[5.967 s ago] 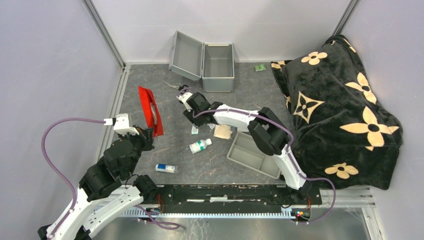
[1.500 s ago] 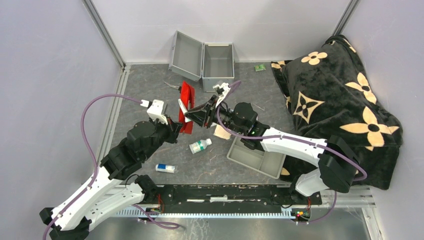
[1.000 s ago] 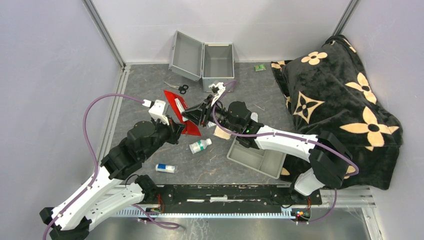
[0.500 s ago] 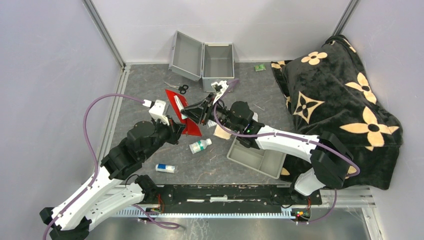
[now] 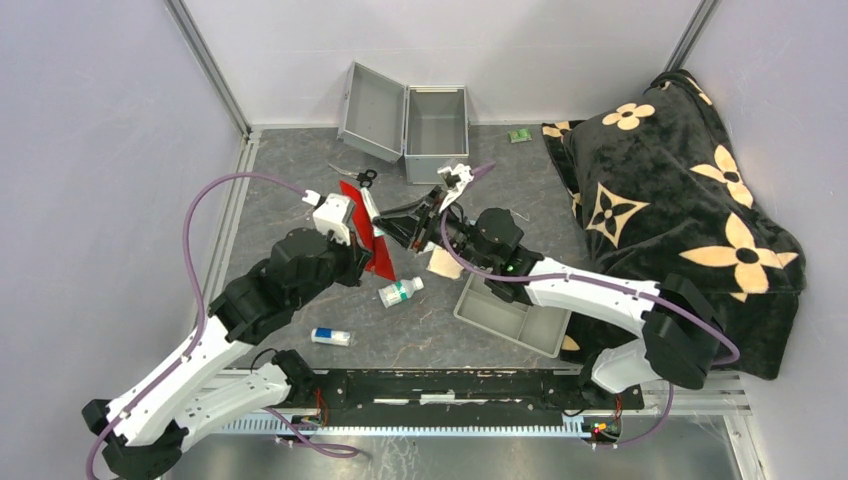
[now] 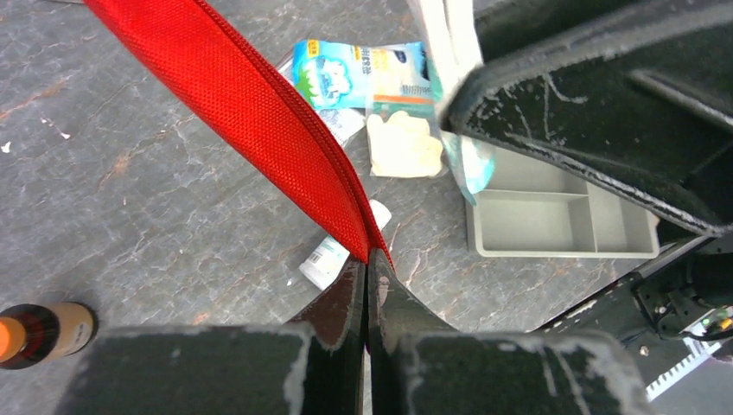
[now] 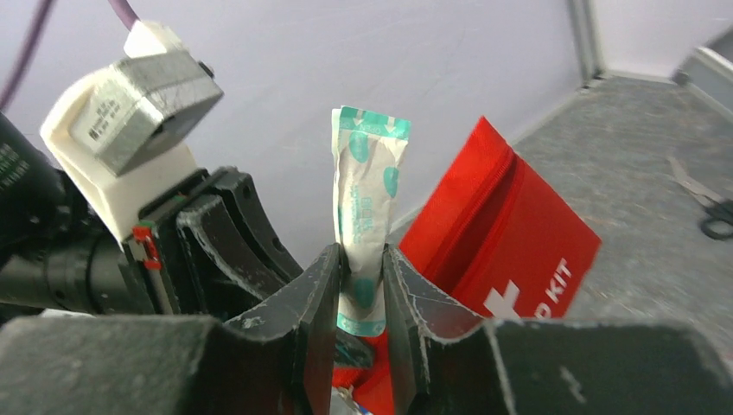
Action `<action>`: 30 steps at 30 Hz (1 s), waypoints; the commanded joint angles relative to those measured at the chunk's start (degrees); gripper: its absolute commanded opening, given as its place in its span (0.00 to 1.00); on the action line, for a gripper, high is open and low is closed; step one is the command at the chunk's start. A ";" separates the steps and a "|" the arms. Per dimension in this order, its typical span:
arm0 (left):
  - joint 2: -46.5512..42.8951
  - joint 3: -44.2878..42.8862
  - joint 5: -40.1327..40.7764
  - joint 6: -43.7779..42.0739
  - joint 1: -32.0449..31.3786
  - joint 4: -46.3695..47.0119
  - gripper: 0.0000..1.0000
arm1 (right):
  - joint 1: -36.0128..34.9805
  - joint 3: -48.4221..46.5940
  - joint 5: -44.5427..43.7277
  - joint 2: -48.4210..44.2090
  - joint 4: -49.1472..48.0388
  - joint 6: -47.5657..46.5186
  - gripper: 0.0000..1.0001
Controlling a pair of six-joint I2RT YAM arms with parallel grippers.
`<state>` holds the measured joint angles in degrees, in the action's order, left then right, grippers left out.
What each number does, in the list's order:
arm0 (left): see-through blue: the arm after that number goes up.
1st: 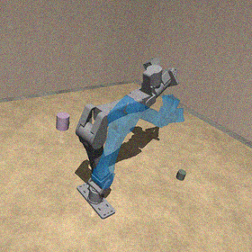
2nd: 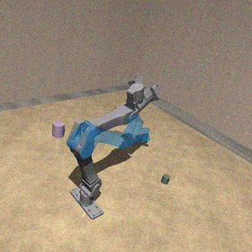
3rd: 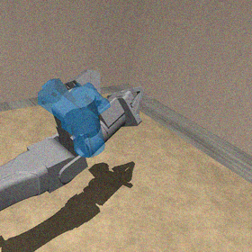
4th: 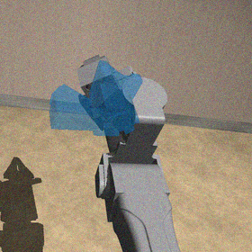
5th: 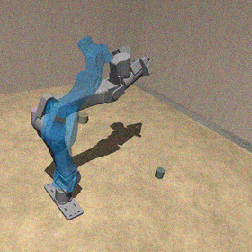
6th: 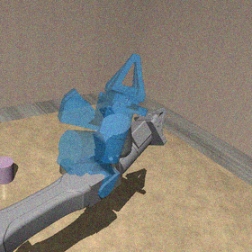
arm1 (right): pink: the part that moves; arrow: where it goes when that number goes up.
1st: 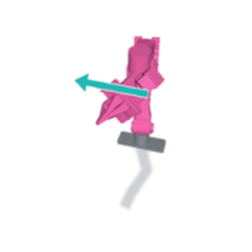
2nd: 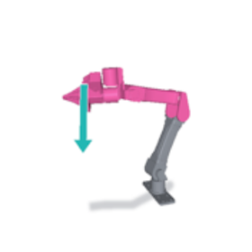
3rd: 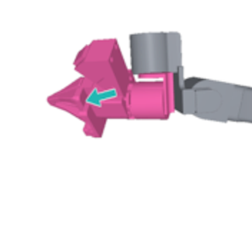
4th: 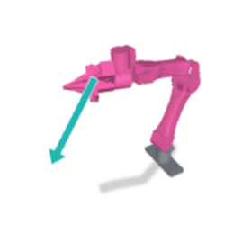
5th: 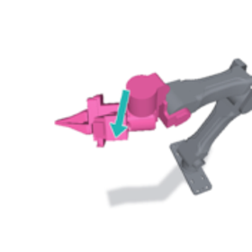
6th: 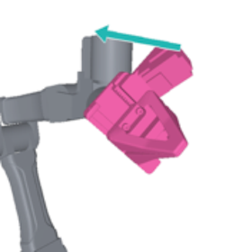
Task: Organize the medicine kit
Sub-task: Place the medical item at the medicine pouch.
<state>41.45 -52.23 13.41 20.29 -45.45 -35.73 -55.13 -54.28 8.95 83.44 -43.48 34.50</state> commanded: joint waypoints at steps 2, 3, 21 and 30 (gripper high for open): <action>7.25 -8.67 3.63 -6.01 -0.08 -7.70 0.02 | -0.24 3.93 -15.38 -8.47 9.97 -7.82 0.30; 8.88 -10.07 5.05 -6.59 -0.08 -9.45 0.02 | -0.24 5.43 -20.33 -10.47 12.91 -8.94 0.31; 15.73 -16.31 21.08 -9.63 -1.22 -15.18 0.02 | 3.19 21.76 -21.43 -25.09 7.83 -15.29 0.30; 14.07 -15.54 17.30 -11.42 -1.22 -14.11 0.02 | 3.07 16.12 6.08 -12.75 -12.97 -18.90 0.26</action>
<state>55.59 -66.17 32.69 11.62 -46.37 -52.31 -51.96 -33.52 0.89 66.59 -43.31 18.57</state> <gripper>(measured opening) 0.043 0.273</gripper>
